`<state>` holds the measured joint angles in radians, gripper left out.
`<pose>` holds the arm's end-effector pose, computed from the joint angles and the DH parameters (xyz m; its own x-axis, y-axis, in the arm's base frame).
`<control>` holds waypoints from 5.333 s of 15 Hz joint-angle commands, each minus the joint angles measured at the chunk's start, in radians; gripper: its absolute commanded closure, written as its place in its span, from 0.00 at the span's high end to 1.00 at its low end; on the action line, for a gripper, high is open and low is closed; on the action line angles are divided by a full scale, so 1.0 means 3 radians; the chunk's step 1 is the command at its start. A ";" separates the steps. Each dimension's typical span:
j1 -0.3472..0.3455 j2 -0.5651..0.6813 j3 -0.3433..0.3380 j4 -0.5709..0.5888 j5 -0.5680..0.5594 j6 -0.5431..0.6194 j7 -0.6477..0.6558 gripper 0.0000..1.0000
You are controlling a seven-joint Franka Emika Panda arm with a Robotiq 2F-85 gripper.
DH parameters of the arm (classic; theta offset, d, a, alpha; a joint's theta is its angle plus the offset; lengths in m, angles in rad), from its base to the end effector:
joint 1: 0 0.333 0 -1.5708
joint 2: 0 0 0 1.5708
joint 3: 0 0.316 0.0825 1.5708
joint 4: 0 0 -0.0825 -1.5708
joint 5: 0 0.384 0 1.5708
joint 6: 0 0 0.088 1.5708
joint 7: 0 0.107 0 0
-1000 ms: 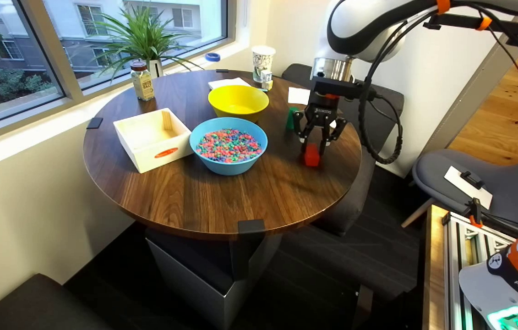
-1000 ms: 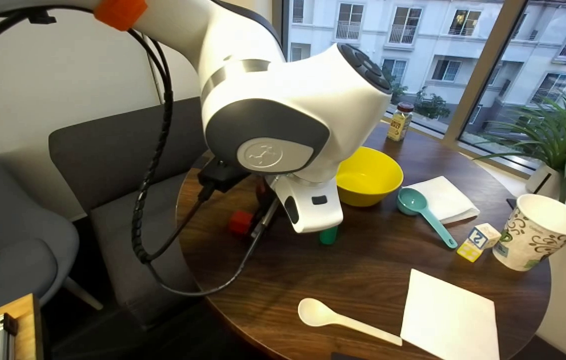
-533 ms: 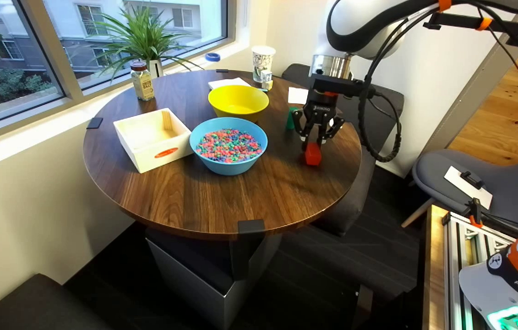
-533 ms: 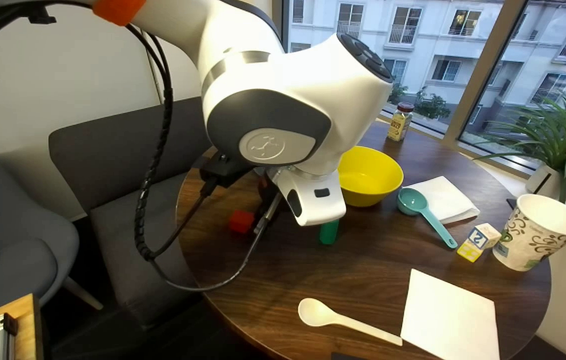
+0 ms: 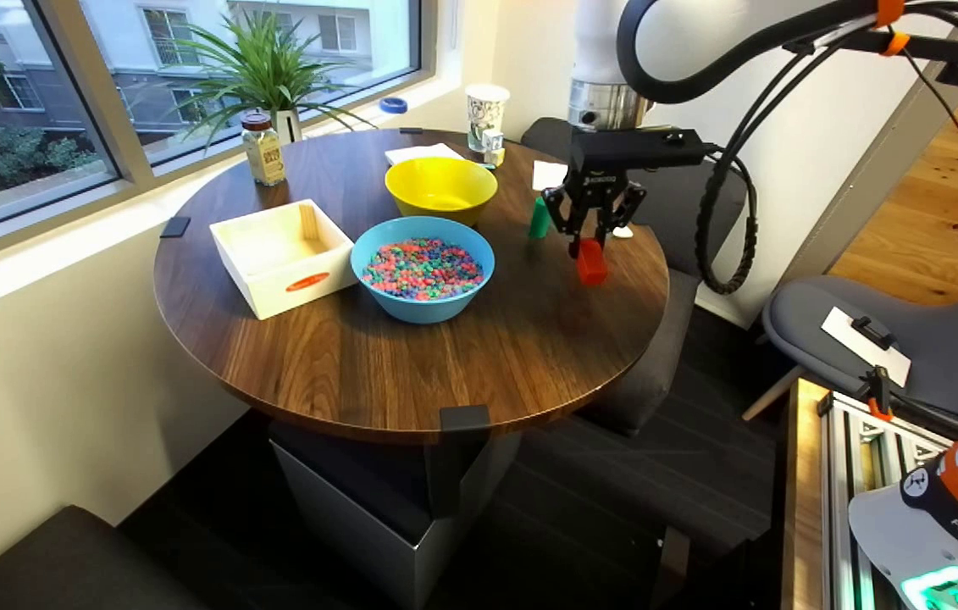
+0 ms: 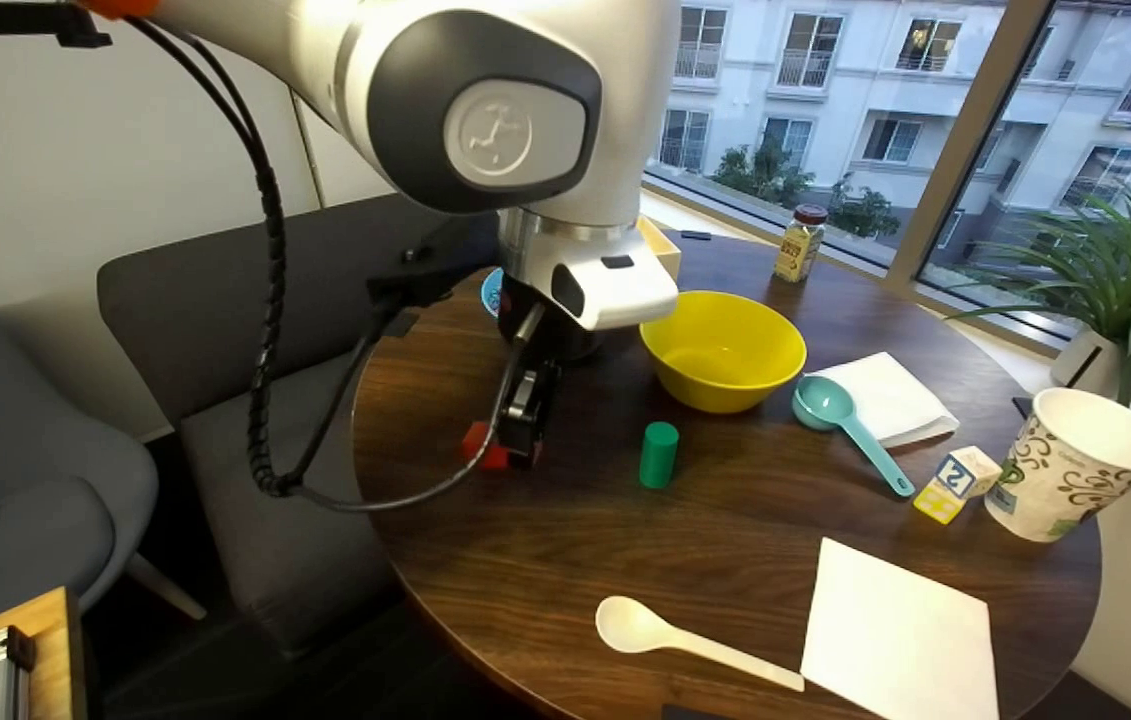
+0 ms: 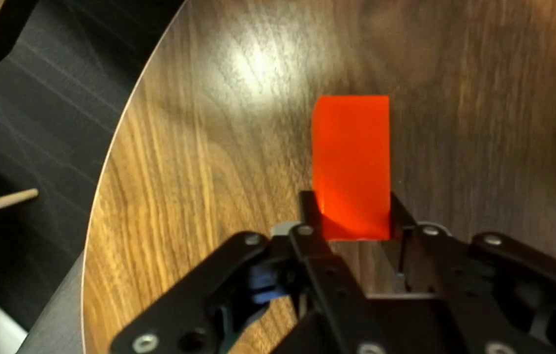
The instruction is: Position the orange block upright
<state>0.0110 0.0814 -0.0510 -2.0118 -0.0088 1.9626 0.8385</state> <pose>0.5547 -0.0224 0.4037 0.6361 -0.7676 -0.0783 -0.7605 -0.6408 0.1047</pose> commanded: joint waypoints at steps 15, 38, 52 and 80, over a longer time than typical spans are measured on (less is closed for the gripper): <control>0.0147 -0.0413 0.0298 -0.0795 -0.2366 0.1303 0.1684 0.08; 0.0217 -0.0213 0.0445 -0.0850 -0.3737 0.1262 0.3605 0.08; 0.0237 -0.0168 0.0442 -0.0823 -0.3788 0.1269 0.3548 0.76; -0.0052 -0.0673 0.0223 -0.0504 -0.0665 0.1053 0.0174 1.00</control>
<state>0.0051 -0.1098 0.0074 -2.1834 -0.2596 2.3570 0.9339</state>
